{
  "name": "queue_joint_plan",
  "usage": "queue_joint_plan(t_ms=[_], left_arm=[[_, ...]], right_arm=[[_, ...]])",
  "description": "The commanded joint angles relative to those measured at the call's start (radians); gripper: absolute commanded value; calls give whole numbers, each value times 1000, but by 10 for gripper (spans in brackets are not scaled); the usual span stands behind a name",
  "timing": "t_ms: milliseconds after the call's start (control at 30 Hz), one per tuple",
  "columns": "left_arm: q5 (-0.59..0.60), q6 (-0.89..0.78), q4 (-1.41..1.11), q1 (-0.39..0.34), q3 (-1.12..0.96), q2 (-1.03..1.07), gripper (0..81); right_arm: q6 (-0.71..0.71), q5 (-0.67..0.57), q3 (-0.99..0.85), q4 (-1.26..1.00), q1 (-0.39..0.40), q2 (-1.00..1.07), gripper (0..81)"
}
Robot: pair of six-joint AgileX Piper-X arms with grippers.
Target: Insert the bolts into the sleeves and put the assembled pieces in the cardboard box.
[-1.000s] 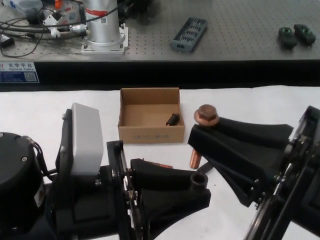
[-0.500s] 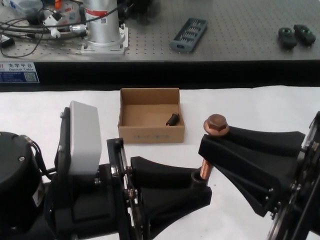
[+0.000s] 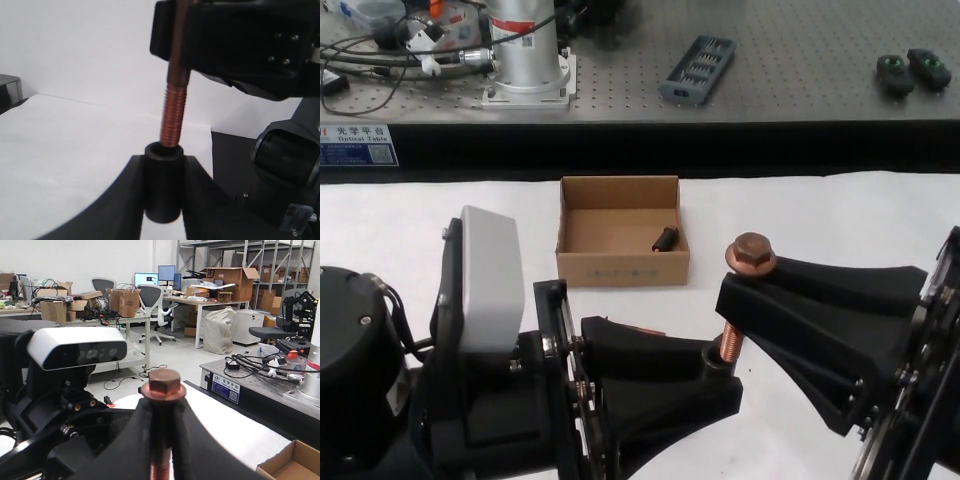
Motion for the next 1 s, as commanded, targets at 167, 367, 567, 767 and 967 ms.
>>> queue_joint_plan(t_ms=[167, 367, 567, 767, 967], left_arm=[[16, -16, -37, -3, -9, -4, 6], [16, -16, -37, -3, -9, -4, 6], [16, -16, -37, -3, -9, -4, 6], [17, -16, -80, -3, -9, -4, 6], [17, -19, -87, -3, -9, -4, 6]], right_arm=[[2, -46, -3, -4, -7, 34, 38], [2, -48, -3, -17, -7, 34, 38], [2, -48, -3, 120, -7, 34, 38], [10, -52, -3, 170, -7, 34, 10], [53, -52, -3, 148, -7, 34, 326]])
